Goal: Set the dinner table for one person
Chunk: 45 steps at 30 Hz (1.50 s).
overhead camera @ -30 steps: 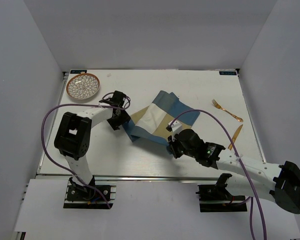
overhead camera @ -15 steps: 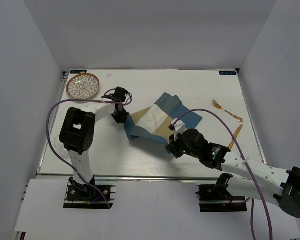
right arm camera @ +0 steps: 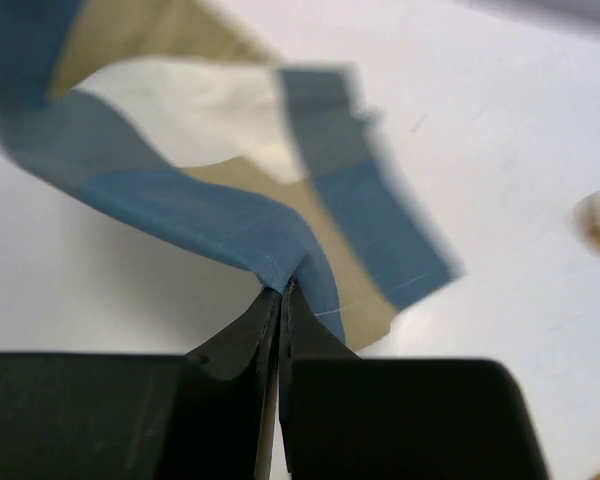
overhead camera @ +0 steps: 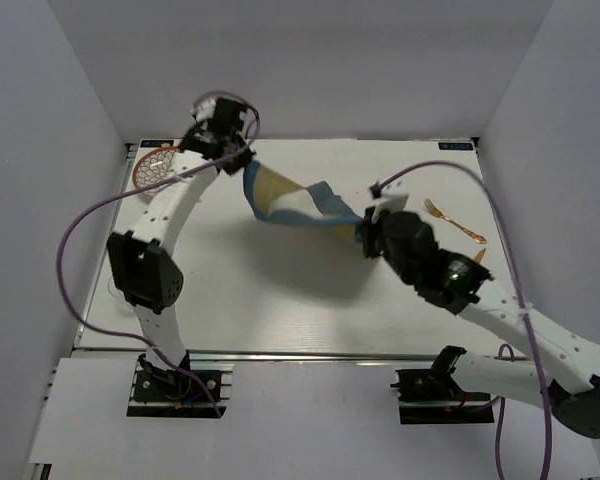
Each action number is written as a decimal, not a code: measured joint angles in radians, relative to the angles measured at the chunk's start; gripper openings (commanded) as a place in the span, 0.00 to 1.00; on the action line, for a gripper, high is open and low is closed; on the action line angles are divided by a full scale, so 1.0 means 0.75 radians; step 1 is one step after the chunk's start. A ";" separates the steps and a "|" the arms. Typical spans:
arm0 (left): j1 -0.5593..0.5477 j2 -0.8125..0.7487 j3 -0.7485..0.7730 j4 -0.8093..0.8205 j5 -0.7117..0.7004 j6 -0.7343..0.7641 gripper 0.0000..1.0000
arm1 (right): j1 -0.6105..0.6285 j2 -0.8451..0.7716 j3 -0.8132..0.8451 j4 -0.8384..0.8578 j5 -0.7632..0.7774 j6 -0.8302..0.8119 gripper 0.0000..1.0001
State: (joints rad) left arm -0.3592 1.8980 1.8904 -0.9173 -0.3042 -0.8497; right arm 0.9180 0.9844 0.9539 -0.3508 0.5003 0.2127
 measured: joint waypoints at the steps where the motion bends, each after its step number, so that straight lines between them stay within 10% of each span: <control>1: 0.001 -0.044 0.120 -0.021 -0.019 0.004 0.00 | -0.030 -0.010 0.155 -0.022 0.080 -0.010 0.00; 12: 0.003 -0.821 0.351 0.036 -0.044 -0.045 0.00 | -0.103 0.061 0.805 -0.144 0.220 -0.168 0.00; 28: 0.006 -0.531 0.036 0.063 -0.022 -0.112 0.00 | -0.418 0.638 1.260 -0.354 -0.095 -0.304 0.00; 38: 0.031 -0.228 0.337 0.470 0.070 0.077 0.00 | -0.613 0.941 1.614 -0.310 -0.546 -0.419 0.00; 45: 0.028 -0.521 -0.525 1.074 0.101 0.196 0.00 | -0.710 0.798 1.083 -0.021 -0.701 -0.494 0.00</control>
State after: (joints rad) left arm -0.3378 1.5070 1.4967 -0.1120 -0.2283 -0.7029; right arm 0.3855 1.5829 1.7664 -0.3664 -0.0257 -0.1577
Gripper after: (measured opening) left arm 0.009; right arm 0.022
